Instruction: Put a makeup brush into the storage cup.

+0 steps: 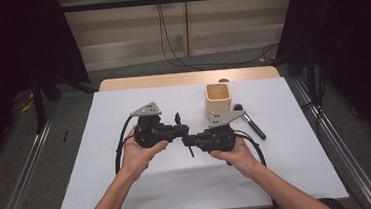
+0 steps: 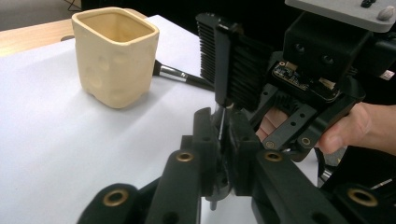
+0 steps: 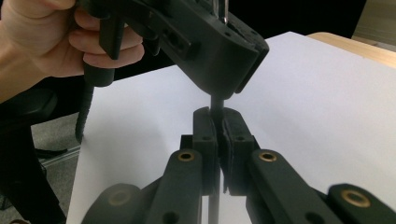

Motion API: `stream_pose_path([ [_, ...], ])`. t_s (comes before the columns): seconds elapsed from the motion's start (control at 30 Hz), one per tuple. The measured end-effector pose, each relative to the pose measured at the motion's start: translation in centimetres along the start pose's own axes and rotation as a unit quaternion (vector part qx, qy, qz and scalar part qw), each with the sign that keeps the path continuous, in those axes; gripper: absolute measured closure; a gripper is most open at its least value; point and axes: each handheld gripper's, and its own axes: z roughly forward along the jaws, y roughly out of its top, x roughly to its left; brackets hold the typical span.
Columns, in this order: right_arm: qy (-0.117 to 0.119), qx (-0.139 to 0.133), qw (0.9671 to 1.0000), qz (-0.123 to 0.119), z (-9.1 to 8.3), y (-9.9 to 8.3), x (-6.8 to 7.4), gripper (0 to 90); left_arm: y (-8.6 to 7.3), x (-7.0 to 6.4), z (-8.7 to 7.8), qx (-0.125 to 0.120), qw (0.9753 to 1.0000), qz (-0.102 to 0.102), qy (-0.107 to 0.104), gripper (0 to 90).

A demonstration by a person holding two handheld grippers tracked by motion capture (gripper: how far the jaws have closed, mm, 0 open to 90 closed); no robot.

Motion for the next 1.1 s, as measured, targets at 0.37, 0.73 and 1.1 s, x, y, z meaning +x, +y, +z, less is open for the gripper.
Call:
stream_pose_path([
  [0.37, -0.018, -0.002, 0.9998, 0.009, -1.0, -0.2, -0.8, 86.2, -0.6, 0.2, -0.5, -0.025, 0.9980, -0.009, 0.058, 42.4],
  [0.73, -0.035, -0.006, 0.9992, 0.016, -2.0, -0.6, -1.0, 86.3, -1.9, 0.4, -1.7, -0.035, 0.9947, -0.007, 0.097, 15.9],
  [1.1, -0.045, -0.015, 0.9988, 0.014, -2.7, -0.5, -1.2, 86.2, -4.3, 1.2, -4.8, -0.056, 0.9913, 0.005, 0.119, 2.8],
])
